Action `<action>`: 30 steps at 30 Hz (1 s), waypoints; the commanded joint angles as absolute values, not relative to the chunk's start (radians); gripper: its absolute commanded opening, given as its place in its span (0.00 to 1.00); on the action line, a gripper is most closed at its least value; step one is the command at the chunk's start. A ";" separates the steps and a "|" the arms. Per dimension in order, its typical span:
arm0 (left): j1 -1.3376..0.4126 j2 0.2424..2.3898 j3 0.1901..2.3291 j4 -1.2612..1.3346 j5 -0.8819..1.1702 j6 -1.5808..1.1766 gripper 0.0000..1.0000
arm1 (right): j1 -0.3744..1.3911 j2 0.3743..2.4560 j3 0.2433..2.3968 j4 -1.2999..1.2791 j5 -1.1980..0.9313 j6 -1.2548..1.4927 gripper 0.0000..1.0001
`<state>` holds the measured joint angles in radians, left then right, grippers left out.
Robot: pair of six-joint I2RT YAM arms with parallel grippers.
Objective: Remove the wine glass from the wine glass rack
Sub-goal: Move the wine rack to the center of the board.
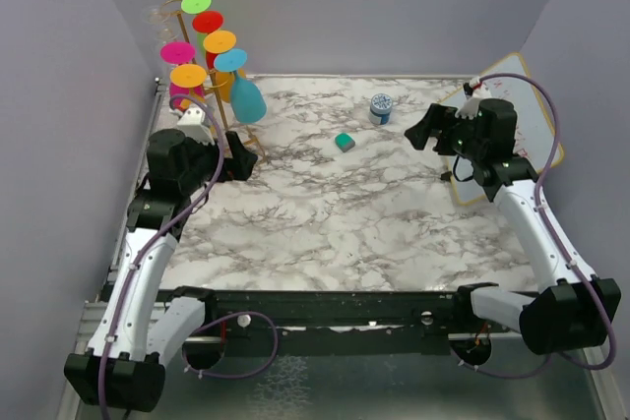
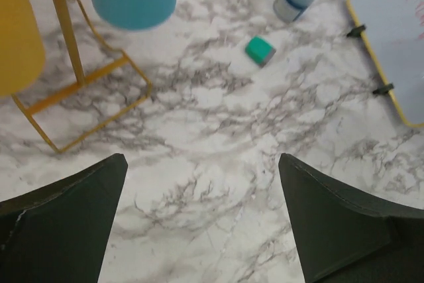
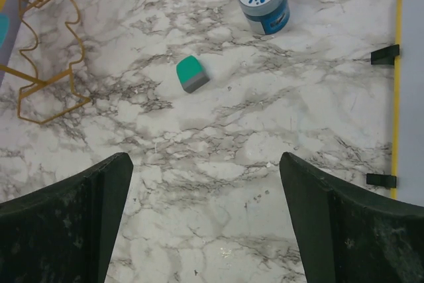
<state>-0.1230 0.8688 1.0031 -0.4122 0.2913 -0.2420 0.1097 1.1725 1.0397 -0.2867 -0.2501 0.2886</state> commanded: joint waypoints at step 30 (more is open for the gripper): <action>-0.308 0.938 0.641 -0.193 -0.271 -0.547 0.99 | 0.106 1.163 0.863 -0.121 -0.548 0.473 1.00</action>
